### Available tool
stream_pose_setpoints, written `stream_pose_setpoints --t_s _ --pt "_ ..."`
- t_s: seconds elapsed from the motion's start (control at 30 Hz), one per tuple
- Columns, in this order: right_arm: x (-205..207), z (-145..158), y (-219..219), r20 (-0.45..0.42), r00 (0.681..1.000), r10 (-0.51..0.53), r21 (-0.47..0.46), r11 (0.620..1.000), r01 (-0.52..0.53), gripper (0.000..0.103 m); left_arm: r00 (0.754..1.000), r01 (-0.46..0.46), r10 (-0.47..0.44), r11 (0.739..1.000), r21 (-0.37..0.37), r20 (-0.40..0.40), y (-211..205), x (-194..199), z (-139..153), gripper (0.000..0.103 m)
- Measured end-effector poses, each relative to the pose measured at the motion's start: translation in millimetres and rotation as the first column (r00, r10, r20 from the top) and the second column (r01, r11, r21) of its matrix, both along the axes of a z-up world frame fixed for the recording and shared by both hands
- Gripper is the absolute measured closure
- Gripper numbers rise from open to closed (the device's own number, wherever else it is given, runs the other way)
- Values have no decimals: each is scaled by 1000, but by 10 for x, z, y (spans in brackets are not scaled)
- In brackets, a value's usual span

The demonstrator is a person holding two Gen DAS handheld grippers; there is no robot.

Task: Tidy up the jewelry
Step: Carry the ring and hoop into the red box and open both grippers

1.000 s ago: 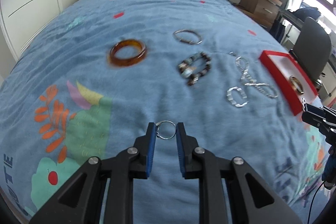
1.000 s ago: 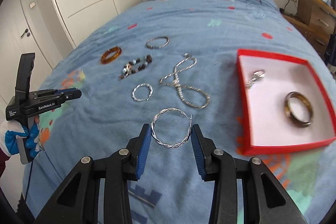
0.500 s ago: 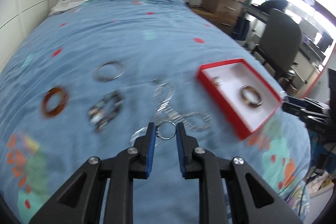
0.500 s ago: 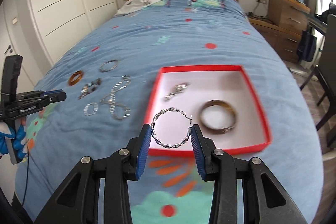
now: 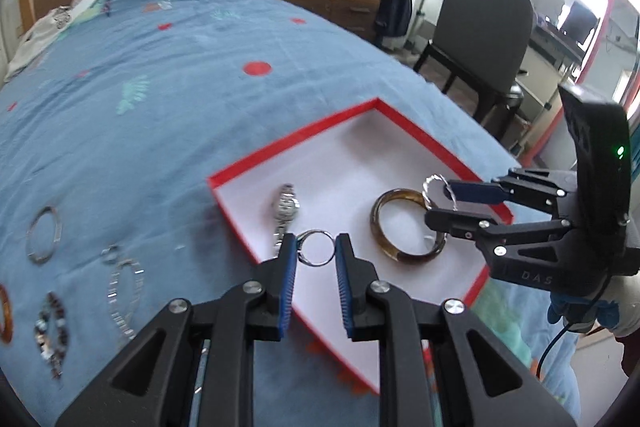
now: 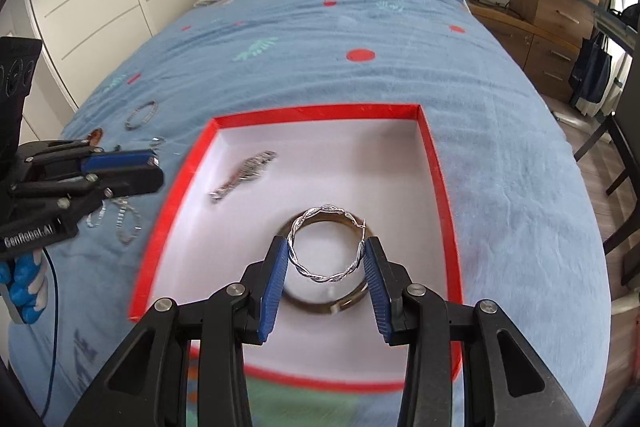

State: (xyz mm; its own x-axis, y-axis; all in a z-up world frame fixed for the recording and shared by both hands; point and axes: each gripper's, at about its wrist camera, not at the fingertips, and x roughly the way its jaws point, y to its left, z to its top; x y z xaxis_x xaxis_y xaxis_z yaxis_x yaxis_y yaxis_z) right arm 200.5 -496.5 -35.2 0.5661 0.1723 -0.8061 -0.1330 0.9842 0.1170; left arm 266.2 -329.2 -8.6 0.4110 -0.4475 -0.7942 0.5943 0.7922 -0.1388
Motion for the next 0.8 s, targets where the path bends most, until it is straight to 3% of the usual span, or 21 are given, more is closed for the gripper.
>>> stream_pose_setpoints --t_s 0.37,0.8 --pt "123 -235 -23 -41 997 69 -67 995 -72 64 997 39 -36 998 51 -70 -267 68 -422 85" --pt "167 -315 53 -111 985 135 -159 976 -152 65 996 74 -68 989 131 -50 -381 62 -575 84"
